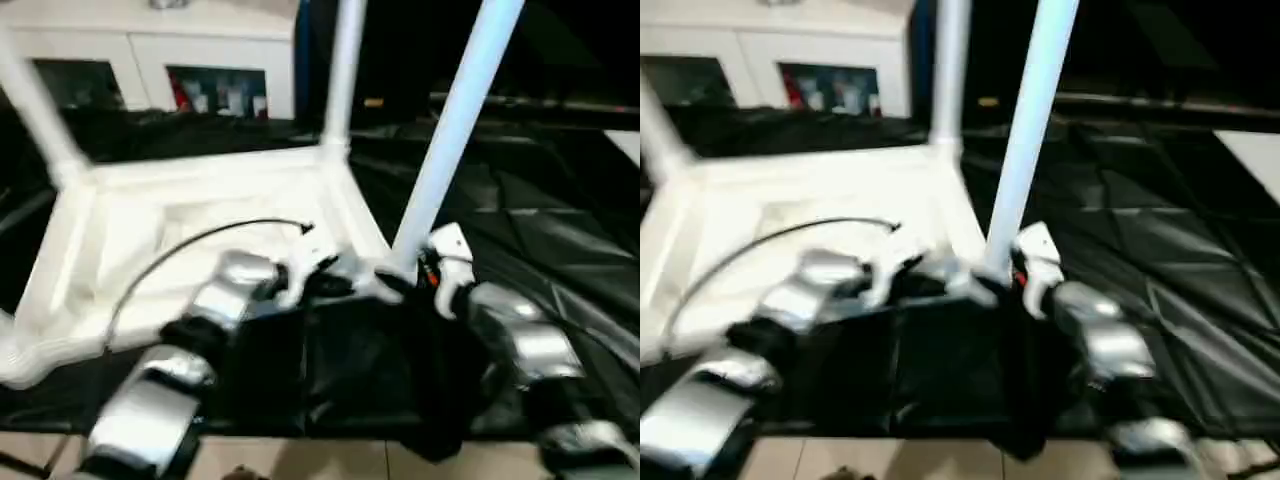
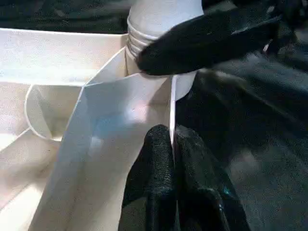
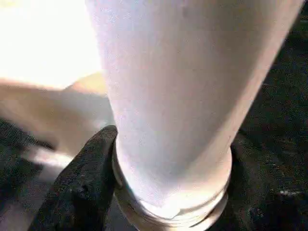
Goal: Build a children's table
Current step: Rotate leg to tighten
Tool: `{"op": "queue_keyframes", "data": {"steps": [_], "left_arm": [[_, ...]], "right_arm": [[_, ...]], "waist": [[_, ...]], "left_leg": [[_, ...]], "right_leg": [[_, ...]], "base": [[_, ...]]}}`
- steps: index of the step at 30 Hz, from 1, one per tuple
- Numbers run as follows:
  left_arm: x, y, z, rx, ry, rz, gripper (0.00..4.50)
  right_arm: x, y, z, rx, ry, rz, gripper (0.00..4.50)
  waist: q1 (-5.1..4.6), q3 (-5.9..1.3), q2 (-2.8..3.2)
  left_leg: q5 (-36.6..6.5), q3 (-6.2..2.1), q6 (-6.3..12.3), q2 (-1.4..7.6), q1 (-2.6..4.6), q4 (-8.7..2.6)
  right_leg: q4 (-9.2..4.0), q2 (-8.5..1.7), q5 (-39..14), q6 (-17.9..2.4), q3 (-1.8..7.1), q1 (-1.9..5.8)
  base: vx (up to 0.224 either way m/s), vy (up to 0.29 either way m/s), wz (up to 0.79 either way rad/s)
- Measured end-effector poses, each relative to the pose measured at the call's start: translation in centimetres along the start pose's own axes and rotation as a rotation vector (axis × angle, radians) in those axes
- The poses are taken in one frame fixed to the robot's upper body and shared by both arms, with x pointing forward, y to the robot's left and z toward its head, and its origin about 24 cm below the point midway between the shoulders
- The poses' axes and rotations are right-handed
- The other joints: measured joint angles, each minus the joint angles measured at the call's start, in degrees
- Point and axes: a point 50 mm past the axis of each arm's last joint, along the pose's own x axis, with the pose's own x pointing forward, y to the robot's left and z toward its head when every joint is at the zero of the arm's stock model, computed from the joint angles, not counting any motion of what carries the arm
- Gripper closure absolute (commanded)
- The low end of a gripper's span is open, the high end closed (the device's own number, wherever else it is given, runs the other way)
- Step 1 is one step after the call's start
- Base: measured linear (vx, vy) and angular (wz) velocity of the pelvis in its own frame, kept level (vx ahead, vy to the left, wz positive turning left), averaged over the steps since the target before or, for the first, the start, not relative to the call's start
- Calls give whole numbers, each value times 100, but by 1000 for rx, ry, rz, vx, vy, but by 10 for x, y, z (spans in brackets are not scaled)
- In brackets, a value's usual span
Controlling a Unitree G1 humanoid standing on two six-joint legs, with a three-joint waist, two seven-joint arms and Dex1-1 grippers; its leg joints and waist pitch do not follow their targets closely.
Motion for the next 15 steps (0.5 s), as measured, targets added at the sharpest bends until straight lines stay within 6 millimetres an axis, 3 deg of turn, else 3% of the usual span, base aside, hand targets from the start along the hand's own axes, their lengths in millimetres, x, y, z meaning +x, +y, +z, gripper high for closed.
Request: {"op": "queue_keyframes", "data": {"steps": [3, 7, 8, 15], "left_arm": [[14, -5, 6, -36, 2, 73, 450], [20, -8, 7, -33, 3, 107, 450], [20, -9, 8, -29, 3, 107, 450], [9, -1, 5, 39, 6, 83, 450]], "right_arm": [[13, 5, 2, 65, -5, -132, 174], [18, 7, 2, 53, -9, -179, 174], [18, 7, 2, 50, -9, -178, 119], [16, 8, 3, 25, -30, -72, 53]], "waist": [[-7, -4, -16], [2, -11, -25], [3, -13, -27], [2, -10, -57]], "left_leg": [[0, 0, 0, -1, 12, -3], [0, -1, 0, -4, 19, -27], [0, -1, 1, -5, 19, -30], [0, 0, 0, -5, 11, -46]], "right_leg": [[-11, 0, -2, 3, 1, 11], [-48, 1, 0, 7, -2, 29], [-57, 1, 2, 10, -2, 32], [-64, 2, 51, 19, -5, 15]], "base": [[0, 0, 0], [0, 0, 0], [0, 0, 0], [0, 0, 0]]}}
